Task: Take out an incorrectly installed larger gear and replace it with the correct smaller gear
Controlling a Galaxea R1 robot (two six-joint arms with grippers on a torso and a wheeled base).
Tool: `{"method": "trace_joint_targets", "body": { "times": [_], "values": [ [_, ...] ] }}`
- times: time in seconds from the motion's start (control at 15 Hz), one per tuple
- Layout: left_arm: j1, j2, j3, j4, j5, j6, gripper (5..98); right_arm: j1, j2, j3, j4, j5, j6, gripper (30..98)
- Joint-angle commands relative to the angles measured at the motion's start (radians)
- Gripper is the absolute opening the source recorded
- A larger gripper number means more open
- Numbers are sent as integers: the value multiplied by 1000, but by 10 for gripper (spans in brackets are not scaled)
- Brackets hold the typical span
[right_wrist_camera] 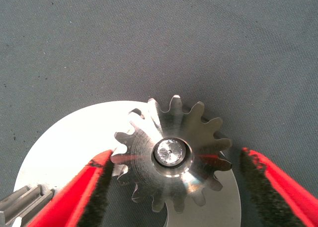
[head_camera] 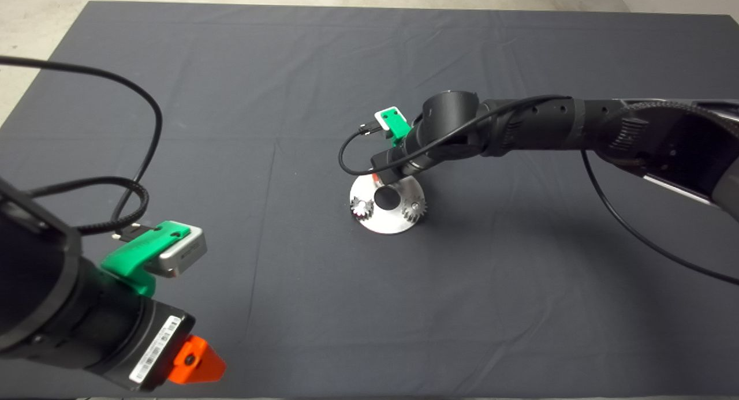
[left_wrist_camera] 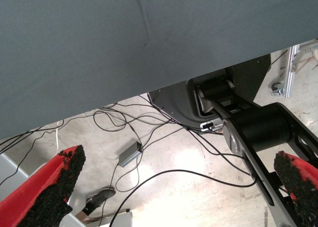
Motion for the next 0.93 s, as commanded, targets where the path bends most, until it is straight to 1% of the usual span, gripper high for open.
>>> {"method": "trace_joint_targets", "body": {
  "times": [0.0,0.2,0.27,0.4,0.53,0.8,0.87],
  "values": [
    [-13,-3,12,-10,-3,1,977,23,-3,1,-36,4,-2,660],
    [-13,-3,12,-10,-3,1,977,23,-3,1,-41,5,-2,646],
    [-13,-3,12,-10,-3,1,977,23,-4,1,-41,5,-2,613],
    [-12,-3,12,-10,-3,1,977,23,-3,1,-41,5,-2,605],
    [-12,-2,12,-10,-3,1,977,21,-4,1,-41,5,-2,561],
    [-12,-2,11,-10,-3,2,977,21,-4,-1,-42,5,3,559],
    [-13,-2,11,-10,-3,1,977,23,-4,-1,-42,5,6,534]
  ]
}}
